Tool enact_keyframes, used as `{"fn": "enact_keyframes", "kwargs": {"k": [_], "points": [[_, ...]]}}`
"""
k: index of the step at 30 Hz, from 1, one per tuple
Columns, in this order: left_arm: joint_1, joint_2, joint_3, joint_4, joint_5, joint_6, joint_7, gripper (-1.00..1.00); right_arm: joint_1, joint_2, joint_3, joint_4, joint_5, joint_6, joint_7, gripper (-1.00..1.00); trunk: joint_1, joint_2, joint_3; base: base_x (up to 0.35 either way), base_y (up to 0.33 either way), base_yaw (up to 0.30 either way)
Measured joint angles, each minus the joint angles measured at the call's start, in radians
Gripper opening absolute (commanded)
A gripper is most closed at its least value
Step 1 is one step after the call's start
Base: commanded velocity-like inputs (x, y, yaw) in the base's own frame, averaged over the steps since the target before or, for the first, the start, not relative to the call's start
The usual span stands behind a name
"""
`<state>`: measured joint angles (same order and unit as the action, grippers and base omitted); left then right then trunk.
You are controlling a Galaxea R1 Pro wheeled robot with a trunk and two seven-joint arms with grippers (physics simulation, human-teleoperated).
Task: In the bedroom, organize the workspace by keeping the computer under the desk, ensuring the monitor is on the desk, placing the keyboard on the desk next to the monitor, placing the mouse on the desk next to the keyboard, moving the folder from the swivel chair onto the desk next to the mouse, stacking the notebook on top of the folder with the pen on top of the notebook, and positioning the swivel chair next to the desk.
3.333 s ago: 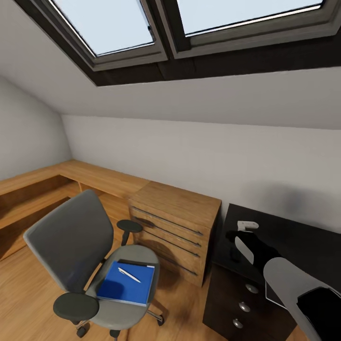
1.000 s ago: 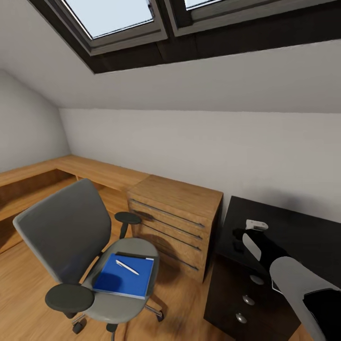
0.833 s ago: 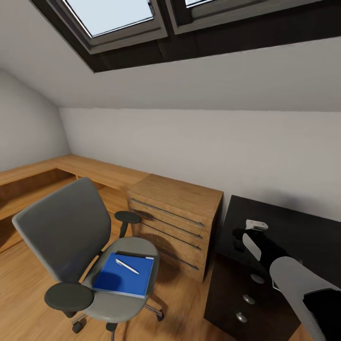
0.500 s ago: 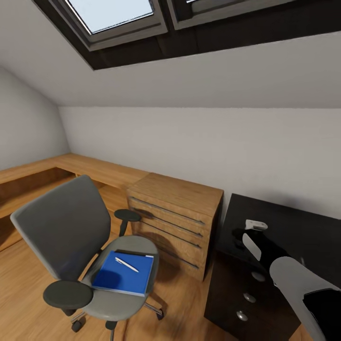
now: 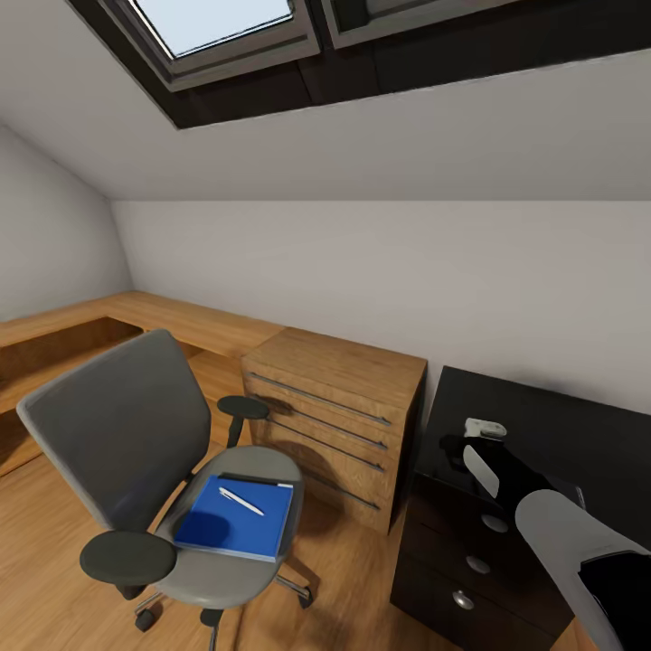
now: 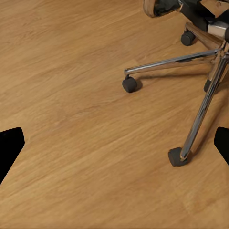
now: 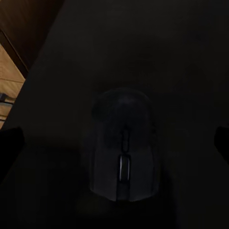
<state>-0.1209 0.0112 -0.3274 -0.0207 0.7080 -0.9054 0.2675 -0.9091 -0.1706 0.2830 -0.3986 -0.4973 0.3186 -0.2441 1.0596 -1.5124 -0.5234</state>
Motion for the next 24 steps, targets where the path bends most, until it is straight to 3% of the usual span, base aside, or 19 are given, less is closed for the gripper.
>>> {"fn": "enact_keyframes", "kwargs": {"k": [7,24], "points": [[0.000,0.003,-0.001,0.000,0.000,0.002,-0.003,1.00,0.000,0.000,0.000,0.001,0.001,0.001,-0.002,1.00,0.000,0.000,0.000,0.132,0.000,0.000],[0.000,0.000,-0.001,0.000,0.000,0.002,0.003,1.00,0.000,-0.001,0.000,0.008,0.000,0.008,-0.007,1.00,0.000,0.000,0.000,0.005,0.000,0.000]]}}
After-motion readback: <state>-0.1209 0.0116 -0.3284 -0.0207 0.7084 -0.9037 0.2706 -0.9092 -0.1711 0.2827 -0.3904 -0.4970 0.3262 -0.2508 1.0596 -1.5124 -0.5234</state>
